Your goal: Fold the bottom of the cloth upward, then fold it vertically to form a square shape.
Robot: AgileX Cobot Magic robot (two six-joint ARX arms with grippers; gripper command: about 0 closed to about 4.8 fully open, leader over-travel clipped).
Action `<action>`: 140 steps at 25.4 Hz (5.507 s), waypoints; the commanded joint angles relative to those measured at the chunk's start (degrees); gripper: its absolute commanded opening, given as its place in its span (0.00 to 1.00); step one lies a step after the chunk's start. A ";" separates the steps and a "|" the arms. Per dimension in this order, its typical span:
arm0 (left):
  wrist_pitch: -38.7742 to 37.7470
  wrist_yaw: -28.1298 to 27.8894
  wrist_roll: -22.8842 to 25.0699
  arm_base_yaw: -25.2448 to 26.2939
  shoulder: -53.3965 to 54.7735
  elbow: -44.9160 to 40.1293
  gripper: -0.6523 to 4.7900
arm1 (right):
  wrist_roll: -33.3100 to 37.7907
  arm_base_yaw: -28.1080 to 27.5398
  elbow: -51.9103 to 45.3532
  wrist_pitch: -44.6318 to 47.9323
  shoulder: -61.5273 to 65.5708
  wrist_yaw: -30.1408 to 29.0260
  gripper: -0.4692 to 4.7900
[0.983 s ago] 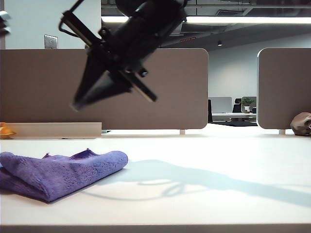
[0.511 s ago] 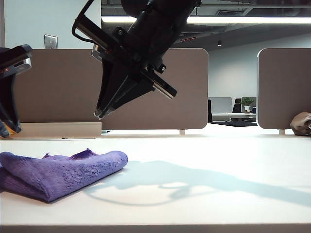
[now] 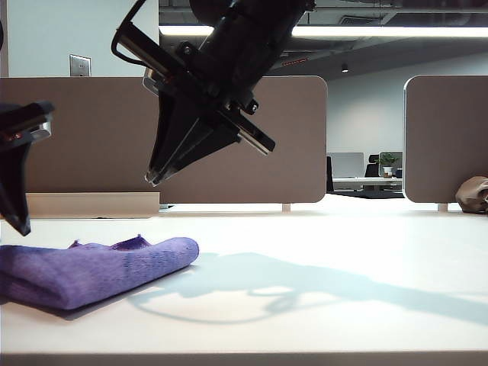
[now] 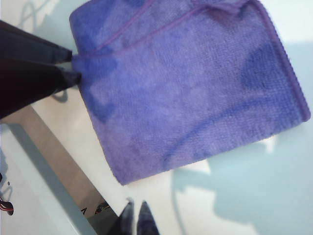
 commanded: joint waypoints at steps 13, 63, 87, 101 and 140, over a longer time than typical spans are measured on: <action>3.78 -3.43 -0.24 0.07 -0.26 0.26 0.39 | -0.24 0.11 -0.07 0.22 -0.55 -0.31 0.13; 14.16 -15.08 -2.69 1.38 -0.20 0.68 0.39 | 10.67 -9.40 -0.02 10.49 2.64 -18.56 0.32; 13.68 -17.31 -2.51 1.57 5.51 0.63 0.39 | 10.05 -8.98 -0.02 7.50 2.62 -19.85 0.32; 13.16 -15.91 -3.06 1.64 6.58 0.61 0.33 | 9.70 -8.98 -0.02 7.48 2.62 -20.79 0.32; 22.86 -11.02 -6.91 1.64 6.95 7.91 0.11 | 5.66 -9.05 -0.02 3.28 2.58 -22.16 0.31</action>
